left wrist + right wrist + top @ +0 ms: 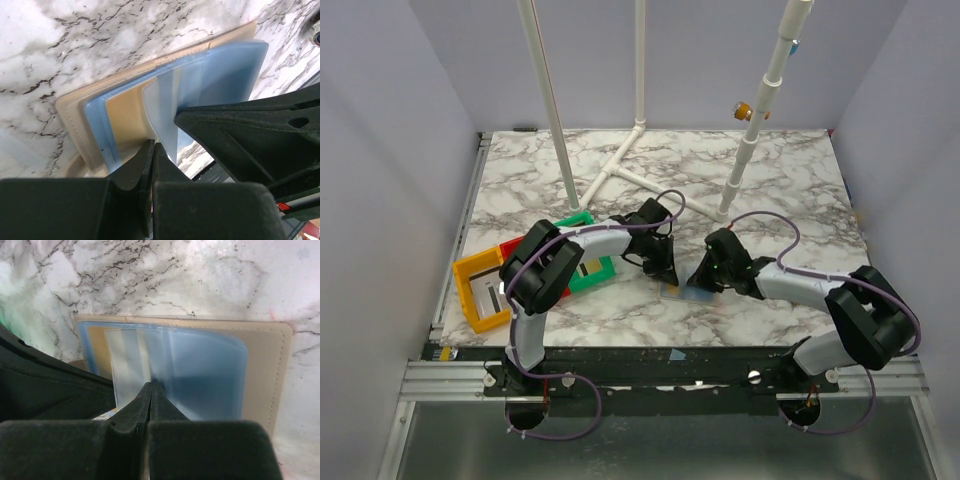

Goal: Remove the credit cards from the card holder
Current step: Remove the credit card from the card holder.

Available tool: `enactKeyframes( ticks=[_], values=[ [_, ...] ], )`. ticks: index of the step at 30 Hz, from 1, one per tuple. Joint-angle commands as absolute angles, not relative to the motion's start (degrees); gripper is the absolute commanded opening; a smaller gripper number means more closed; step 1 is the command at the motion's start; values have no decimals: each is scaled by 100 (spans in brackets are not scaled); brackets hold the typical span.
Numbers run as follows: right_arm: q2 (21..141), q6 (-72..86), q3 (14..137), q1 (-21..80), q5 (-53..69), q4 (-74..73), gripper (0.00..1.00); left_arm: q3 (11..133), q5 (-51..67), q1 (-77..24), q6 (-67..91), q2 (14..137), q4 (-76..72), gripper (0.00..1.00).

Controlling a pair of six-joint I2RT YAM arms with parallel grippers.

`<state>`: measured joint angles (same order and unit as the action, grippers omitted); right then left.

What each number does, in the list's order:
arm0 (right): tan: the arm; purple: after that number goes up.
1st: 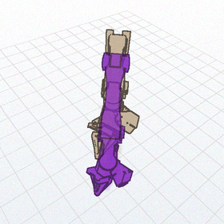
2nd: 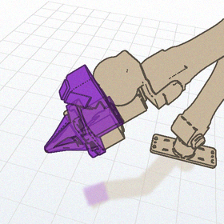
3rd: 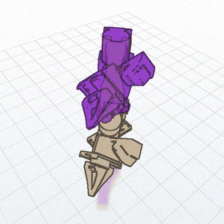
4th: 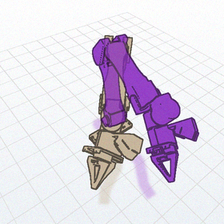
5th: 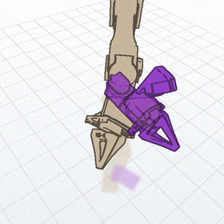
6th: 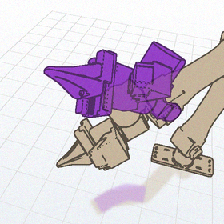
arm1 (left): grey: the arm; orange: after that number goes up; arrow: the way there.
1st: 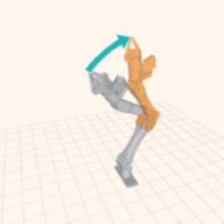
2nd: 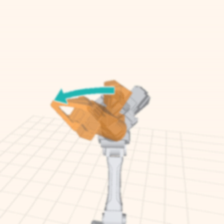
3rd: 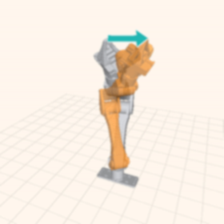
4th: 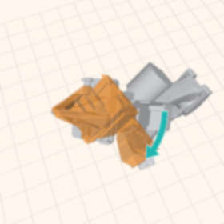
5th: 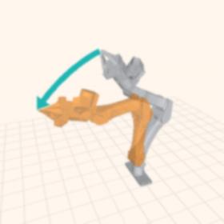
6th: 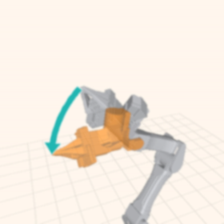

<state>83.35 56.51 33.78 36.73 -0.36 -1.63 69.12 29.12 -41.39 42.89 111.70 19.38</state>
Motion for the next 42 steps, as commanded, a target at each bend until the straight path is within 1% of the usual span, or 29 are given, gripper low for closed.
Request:
enactKeyframes(
  ticks=[1, 13, 20, 27, 34, 38, 42],
  values=[
    [8136, 5351, 3651, 3652, -111, -969, 1, 7171, 2845, -4218, 4262, 11250, 2009, 0],
    [7061, 5249, 4215, 3656, -1099, -2284, 1, 7636, 2914, -4407, 4236, 11398, 2184, 0],
    [6565, 5291, 4298, 3656, -1463, -2707, 1, 8003, 2909, -4642, 4253, 11679, 2333, 0],
    [6410, 5322, 4246, 3657, -1521, -2825, 1, 8547, 2768, -4859, 4304, 12183, 2576, 0],
    [6427, 5375, 4051, 3656, -1346, -2745, 1, 8754, 2484, -4896, 4477, 12550, 2726, 0],
    [6441, 5430, 3917, 3656, -1232, -2613, 1, 8741, 2489, -4896, 4486, 12517, 2721, 0],
    [6440, 5437, 3894, 3650, -1165, -2534, 1, 8755, 2367, -4872, 4366, 12190, 2775, 0]
  ],
)
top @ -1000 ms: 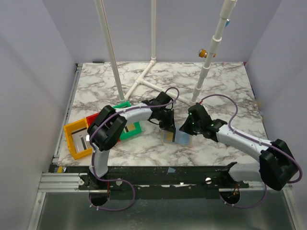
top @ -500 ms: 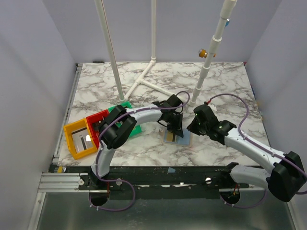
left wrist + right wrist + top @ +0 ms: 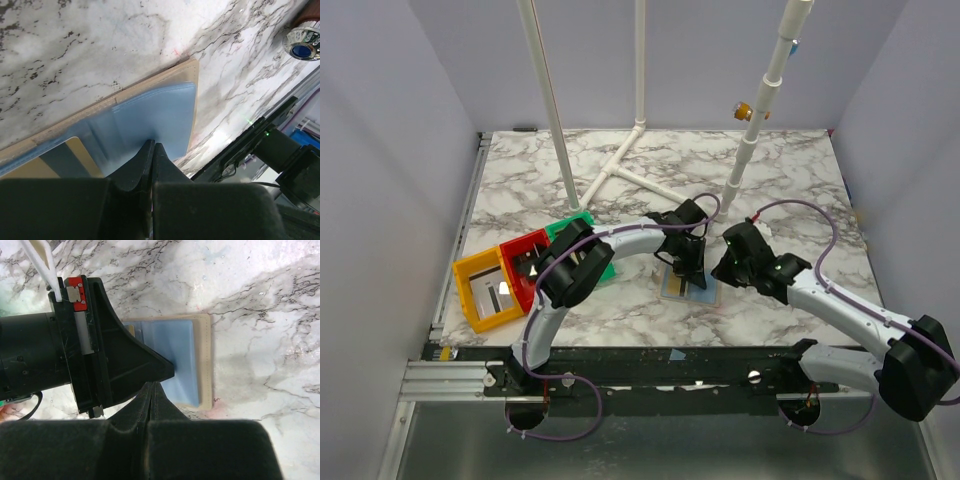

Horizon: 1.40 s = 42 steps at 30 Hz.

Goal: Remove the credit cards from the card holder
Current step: Remove the credit card from the card holder.

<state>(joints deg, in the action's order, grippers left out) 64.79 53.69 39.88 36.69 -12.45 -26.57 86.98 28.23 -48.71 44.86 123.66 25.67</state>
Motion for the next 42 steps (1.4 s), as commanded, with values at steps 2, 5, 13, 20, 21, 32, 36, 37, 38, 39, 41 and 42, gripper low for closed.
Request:
enactKeyframes(
  ticks=[2, 5, 13, 20, 21, 32, 36, 37, 38, 39, 41, 42],
  values=[
    [6459, 5428, 3902, 3653, -1094, -2477, 1, 8798, 2262, -4823, 4286, 12004, 2890, 0],
    [6530, 5419, 3848, 3645, -916, -2275, 1, 8825, 2154, -4732, 4155, 11721, 3031, 0],
    [6915, 5498, 3644, 3591, -299, -1602, 1, 8289, 1881, -4439, 4029, 10973, 3116, 0],
    [7594, 5501, 3529, 3392, 422, -845, 1, 7484, 1746, -4142, 3814, 10537, 2978, 0],
    [7682, 5496, 3537, 3383, 444, -799, 1, 7390, 1763, -4116, 3775, 10493, 2921, 0],
    [8217, 5557, 3432, 3353, 528, -433, 1, 7062, 1880, -4095, 3700, 10654, 2706, 0],
    [8348, 5516, 3394, 3287, 533, -387, 1, 7056, 1932, -4102, 3726, 10739, 2662, 0],
    [8375, 5511, 3380, 3279, 542, -355, 1, 7058, 1931, -4100, 3726, 10753, 2655, 0],
    [8392, 5505, 3377, 3263, 542, -328, 1, 7053, 1929, -4098, 3735, 10766, 2641, 0],
    [8438, 5495, 3383, 3242, 540, -325, 1, 7055, 1926, -4097, 3735, 10782, 2642, 0],
    [8525, 5447, 3422, 3221, 549, -304, 1, 7058, 1934, -4103, 3744, 10830, 2634, 0],
    [8586, 5417, 3447, 3208, 560, -291, 1, 7057, 1950, -4096, 3744, 10848, 2634, 0]
  ],
)
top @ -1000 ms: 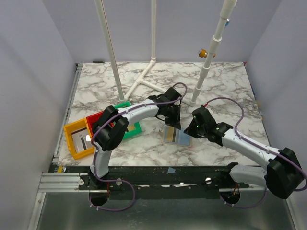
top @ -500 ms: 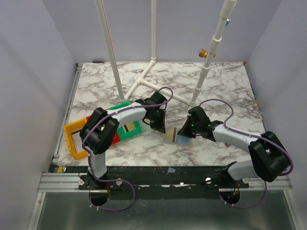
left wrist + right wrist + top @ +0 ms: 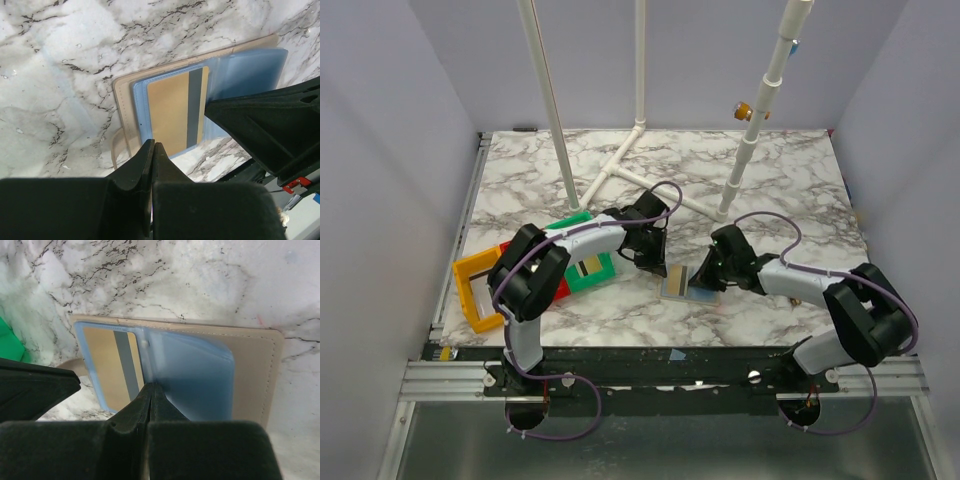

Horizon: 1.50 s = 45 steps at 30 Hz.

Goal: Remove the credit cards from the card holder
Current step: Remove the credit card from the card holder.

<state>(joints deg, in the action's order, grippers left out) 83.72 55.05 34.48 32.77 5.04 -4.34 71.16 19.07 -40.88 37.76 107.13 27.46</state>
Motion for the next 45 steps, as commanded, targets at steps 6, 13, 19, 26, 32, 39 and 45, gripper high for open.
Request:
enactKeyframes(
  ticks=[6, 13, 19, 26, 32, 39, 45],
  values=[
    [8928, 5235, 3659, 3139, 641, -167, 1, 7054, 1893, -4106, 3779, 10847, 2639, 0],
    [9122, 5036, 3902, 3060, 624, -200, 1, 7058, 1729, -4057, 3779, 10761, 2751, 0],
    [8982, 4933, 3933, 3024, 728, -229, 2, 6993, 1489, -3905, 3757, 10651, 2760, 0],
    [8667, 4975, 3939, 3022, 970, -167, 19, 7083, 1614, -3892, 3726, 10825, 2695, 0],
    [8707, 5092, 3834, 3023, 1211, 105, 28, 7085, 1640, -3894, 3735, 10872, 2672, 0],
    [8827, 5179, 3722, 3017, 1266, 314, 28, 7163, 1681, -3911, 3733, 10959, 2687, 0],
    [8938, 5201, 3702, 3021, 1301, 394, 28, 7220, 1715, -3946, 3756, 11072, 2685, 0]
  ],
)
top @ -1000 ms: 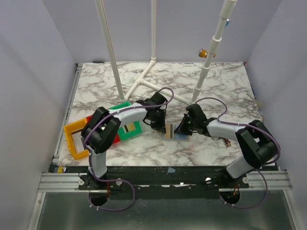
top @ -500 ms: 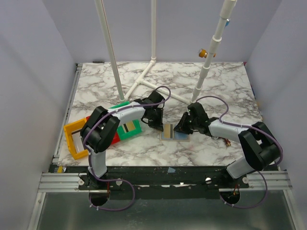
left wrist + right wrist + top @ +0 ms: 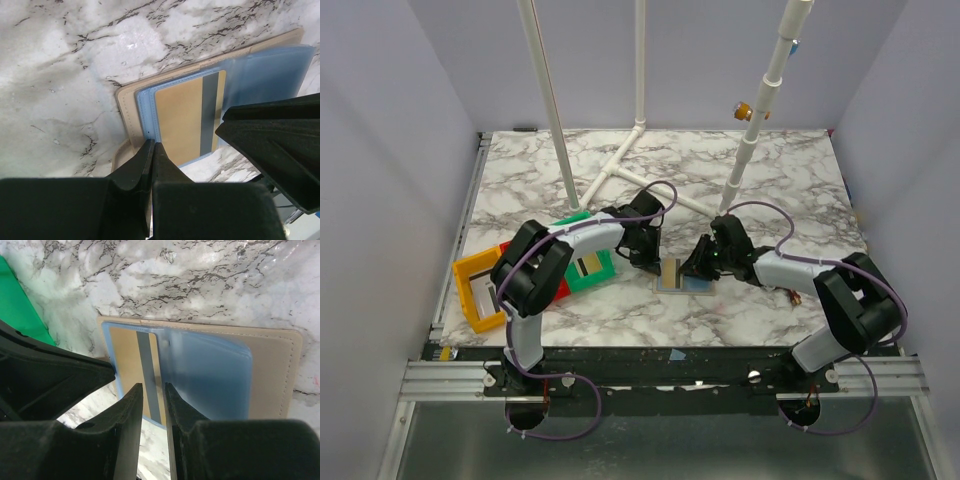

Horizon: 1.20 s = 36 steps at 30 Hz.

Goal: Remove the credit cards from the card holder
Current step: Remove the credit card from the card holder.

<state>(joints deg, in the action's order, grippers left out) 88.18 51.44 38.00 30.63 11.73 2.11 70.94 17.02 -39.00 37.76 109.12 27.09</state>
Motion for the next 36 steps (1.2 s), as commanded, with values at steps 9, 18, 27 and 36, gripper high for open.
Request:
enactKeyframes(
  ticks=[9, 18, 27, 36],
  values=[
    [8930, 5218, 3636, 3021, 1235, 398, 28, 7368, 1717, -3986, 3735, 11082, 2760, 0],
    [8851, 5232, 3553, 2981, 1259, 471, 29, 7488, 1660, -4069, 3743, 11252, 2855, 0],
    [8587, 5354, 3137, 2720, 1690, 1052, 30, 7479, 1572, -4080, 3762, 11354, 2926, 0],
    [8752, 5802, 2613, 2434, 2489, 2339, 30, 7488, 1556, -4081, 3749, 11390, 2952, 0]
  ],
)
